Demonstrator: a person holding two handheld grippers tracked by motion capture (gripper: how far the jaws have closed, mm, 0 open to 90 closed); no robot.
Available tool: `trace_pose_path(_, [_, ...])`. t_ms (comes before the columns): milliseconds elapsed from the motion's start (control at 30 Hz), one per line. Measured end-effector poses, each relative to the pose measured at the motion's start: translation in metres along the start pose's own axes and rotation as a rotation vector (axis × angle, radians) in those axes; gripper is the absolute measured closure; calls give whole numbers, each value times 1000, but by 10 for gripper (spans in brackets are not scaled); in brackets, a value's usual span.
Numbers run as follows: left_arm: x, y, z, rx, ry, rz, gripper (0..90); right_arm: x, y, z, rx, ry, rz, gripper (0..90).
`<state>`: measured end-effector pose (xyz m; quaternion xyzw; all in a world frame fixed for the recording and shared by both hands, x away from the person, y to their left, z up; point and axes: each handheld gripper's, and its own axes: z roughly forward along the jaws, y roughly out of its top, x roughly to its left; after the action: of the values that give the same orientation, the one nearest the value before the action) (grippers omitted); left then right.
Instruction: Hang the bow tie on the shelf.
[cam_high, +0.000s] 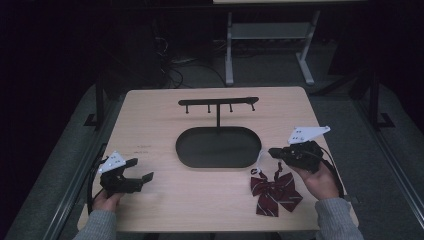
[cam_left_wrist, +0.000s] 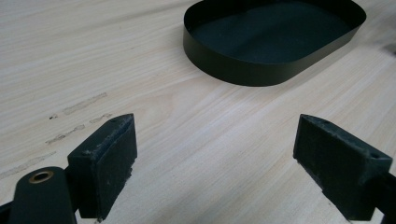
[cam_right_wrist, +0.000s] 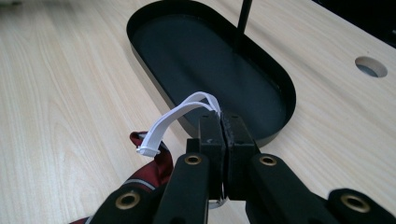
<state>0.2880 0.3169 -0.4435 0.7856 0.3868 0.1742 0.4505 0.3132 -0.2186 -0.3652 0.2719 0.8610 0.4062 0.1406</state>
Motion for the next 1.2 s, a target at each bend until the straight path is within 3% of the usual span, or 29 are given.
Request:
trace_pose_path(333, [-1, 0, 1, -9, 0, -13, 130, 1, 21, -4, -23, 14, -28, 881])
trace_pose_path(733, [-1, 0, 0, -19, -2, -12, 130, 5, 54, 4, -39, 27, -81, 881])
trace_pose_path(1200, [1, 1, -1, -22, 3, -8, 130, 3, 84, 15, -58, 54, -111, 881])
